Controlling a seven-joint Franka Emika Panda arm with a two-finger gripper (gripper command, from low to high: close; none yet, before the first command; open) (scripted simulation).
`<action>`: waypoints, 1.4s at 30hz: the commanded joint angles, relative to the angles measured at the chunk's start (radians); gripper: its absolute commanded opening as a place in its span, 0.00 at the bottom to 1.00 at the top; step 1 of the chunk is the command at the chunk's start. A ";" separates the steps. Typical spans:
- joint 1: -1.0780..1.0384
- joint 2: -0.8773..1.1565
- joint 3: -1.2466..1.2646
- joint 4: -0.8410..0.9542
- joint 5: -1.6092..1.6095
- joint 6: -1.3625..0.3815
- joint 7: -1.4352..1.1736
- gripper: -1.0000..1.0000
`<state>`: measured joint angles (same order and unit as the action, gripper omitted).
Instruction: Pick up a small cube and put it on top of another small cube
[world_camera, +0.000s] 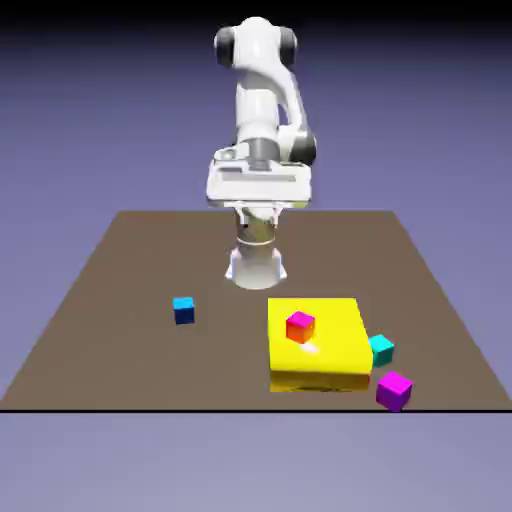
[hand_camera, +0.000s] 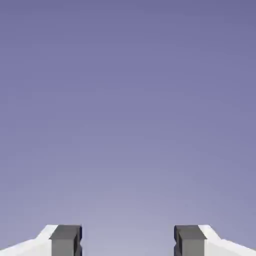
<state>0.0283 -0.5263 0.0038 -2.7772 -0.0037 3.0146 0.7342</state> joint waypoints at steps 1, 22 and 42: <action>0.014 0.036 0.003 0.027 -0.003 -0.019 -0.006 0.50; 0.297 0.797 0.070 0.598 -0.066 -0.409 -0.124 0.50; 0.393 1.016 0.097 0.751 -0.085 -0.531 -0.179 0.00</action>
<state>0.4209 0.4898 0.1009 -2.0262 -0.0867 2.4831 0.5539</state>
